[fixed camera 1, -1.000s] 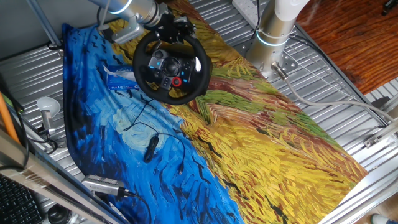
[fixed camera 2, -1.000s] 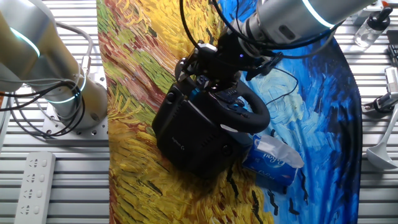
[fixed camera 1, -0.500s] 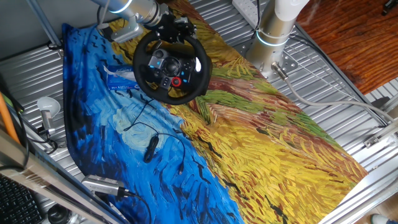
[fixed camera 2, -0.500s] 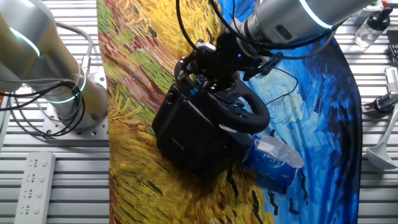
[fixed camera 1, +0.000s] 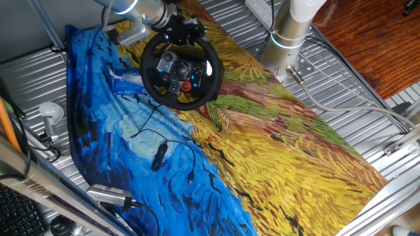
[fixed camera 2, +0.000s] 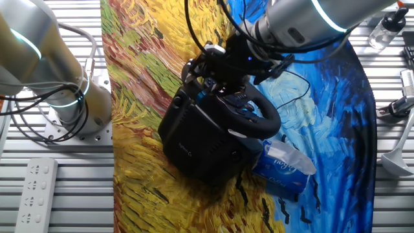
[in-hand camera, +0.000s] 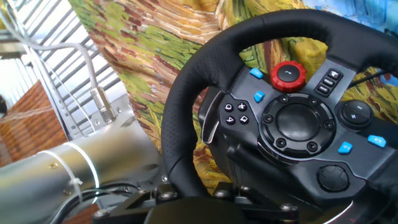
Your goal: Rotate the steering wheel 90 degrees clockwise
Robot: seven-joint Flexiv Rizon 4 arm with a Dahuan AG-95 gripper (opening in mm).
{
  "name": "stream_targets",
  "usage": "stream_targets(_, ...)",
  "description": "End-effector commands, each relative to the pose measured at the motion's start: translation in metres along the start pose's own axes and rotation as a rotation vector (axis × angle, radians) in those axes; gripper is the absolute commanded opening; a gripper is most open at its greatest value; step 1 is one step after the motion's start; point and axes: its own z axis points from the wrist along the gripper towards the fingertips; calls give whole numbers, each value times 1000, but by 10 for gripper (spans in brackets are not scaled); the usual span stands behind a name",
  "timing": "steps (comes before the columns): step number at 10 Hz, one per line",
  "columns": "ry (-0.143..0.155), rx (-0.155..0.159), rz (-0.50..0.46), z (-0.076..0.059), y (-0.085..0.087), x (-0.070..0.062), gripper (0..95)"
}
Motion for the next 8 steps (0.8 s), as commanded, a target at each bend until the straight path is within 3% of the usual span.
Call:
stream_targets(1,-6,-6,-50,0,-1,0,380)
stream_targets(3,-17,-11,-108,0,-1,0,380)
stream_targets(4,-21,-12,-136,0,-1,0,190)
stream_targets(6,-22,-12,-146,0,-1,0,190)
stream_targets(7,-27,-40,-148,0,-1,0,190)
stream_targets(8,-31,-51,-145,0,-1,0,0)
